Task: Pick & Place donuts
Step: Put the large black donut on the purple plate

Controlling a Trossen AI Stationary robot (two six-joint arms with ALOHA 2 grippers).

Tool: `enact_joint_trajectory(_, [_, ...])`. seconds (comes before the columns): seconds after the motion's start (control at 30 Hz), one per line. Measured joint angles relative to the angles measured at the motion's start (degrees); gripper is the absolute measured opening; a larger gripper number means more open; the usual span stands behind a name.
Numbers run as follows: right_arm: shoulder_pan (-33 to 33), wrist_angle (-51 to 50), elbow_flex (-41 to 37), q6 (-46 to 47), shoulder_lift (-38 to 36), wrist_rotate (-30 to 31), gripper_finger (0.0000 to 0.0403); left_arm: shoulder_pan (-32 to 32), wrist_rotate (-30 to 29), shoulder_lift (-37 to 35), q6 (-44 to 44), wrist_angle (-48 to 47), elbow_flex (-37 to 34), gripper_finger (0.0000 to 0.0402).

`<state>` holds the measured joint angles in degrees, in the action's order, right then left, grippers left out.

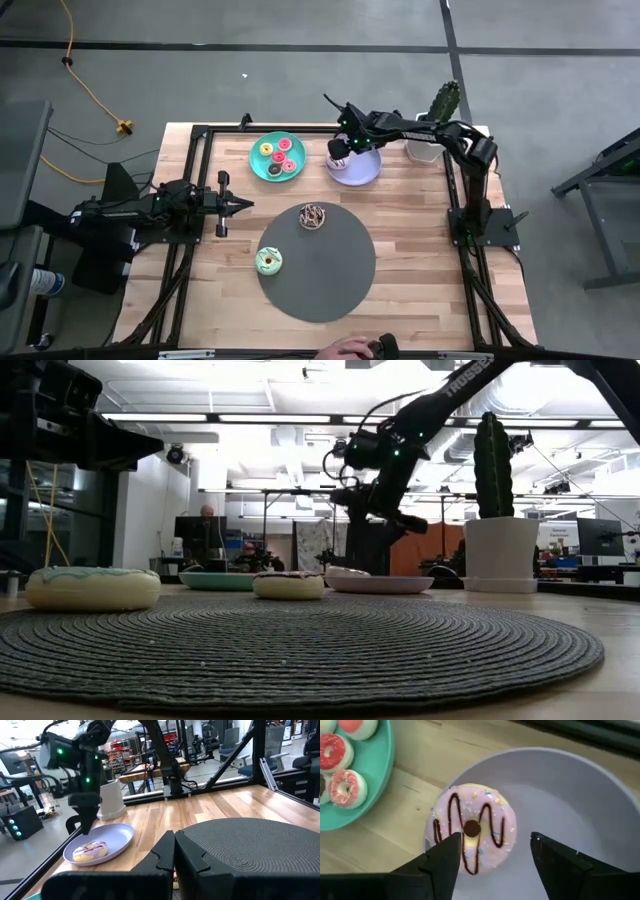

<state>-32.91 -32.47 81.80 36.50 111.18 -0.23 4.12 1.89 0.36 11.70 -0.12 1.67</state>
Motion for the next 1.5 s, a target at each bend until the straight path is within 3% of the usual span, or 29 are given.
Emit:
enact_joint_trajectory(0.3, [2.34, 0.09, 0.0, -8.26, -6.47, -0.32, 0.023, 0.0, 0.0, 0.0, 0.0, 0.02, 0.0, 0.0])
enact_joint_trajectory(0.73, [12.0, 3.62, 0.0, -17.76, -14.01, -4.96, 0.0229, -0.01, 0.01, 0.02, 0.0, 0.01, 0.0, 0.0])
enact_joint_trajectory(1.07, [20.8, 0.91, 9.19, -23.69, -13.06, -7.19, 0.0229, -0.02, 0.0, 0.0, 0.0, 0.02, 0.0, 0.0])
enact_joint_trajectory(1.5, [29.27, -10.06, 14.91, -42.87, -8.95, -5.82, 0.0226, -0.01, 0.02, 0.0, 0.0, 0.02, 0.0, 0.0])
